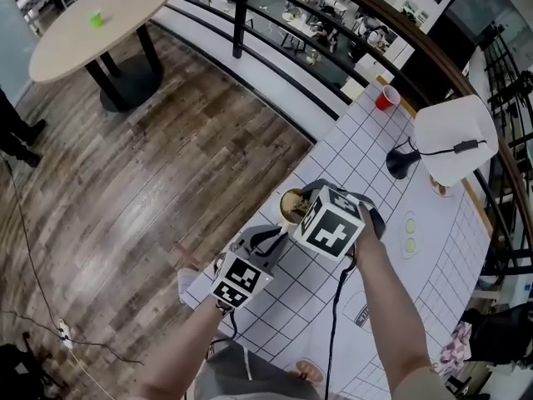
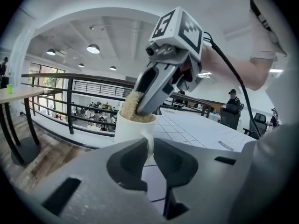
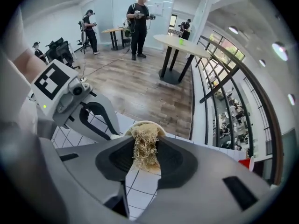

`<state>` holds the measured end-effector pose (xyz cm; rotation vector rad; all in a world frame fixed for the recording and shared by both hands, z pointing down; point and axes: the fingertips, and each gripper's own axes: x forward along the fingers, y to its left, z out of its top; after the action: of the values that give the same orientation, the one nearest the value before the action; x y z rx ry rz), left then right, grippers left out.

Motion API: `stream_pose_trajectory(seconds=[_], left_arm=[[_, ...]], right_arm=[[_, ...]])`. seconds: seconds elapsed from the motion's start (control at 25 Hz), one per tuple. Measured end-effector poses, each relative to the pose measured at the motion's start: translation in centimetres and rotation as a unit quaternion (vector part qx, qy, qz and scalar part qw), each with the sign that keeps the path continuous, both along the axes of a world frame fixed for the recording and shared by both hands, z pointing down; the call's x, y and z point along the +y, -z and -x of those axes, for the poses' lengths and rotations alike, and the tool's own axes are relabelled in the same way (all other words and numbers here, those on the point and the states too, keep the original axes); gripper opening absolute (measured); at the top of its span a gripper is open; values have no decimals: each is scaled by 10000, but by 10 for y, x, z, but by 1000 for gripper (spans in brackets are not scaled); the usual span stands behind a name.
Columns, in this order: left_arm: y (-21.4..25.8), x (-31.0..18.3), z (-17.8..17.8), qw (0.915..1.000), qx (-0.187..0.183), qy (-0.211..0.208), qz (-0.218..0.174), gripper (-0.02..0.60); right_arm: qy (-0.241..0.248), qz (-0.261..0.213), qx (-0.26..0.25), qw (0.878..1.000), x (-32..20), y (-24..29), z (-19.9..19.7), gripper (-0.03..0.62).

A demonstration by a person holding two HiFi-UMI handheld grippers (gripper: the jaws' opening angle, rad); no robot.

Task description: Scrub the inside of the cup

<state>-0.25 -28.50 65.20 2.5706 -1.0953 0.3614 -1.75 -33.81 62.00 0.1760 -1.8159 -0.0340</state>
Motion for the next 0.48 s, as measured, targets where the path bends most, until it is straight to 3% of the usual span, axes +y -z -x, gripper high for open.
stream_pose_trajectory(seconds=[0.28, 0.48], left_arm=[[1, -2, 4, 9999, -117, -27, -81, 51], [0, 0, 3, 9999, -27, -79, 87, 51]], right_arm=[[-167, 64, 200, 9996, -4, -35, -1, 117], [-482, 835, 6, 9953, 3, -33, -1, 115]])
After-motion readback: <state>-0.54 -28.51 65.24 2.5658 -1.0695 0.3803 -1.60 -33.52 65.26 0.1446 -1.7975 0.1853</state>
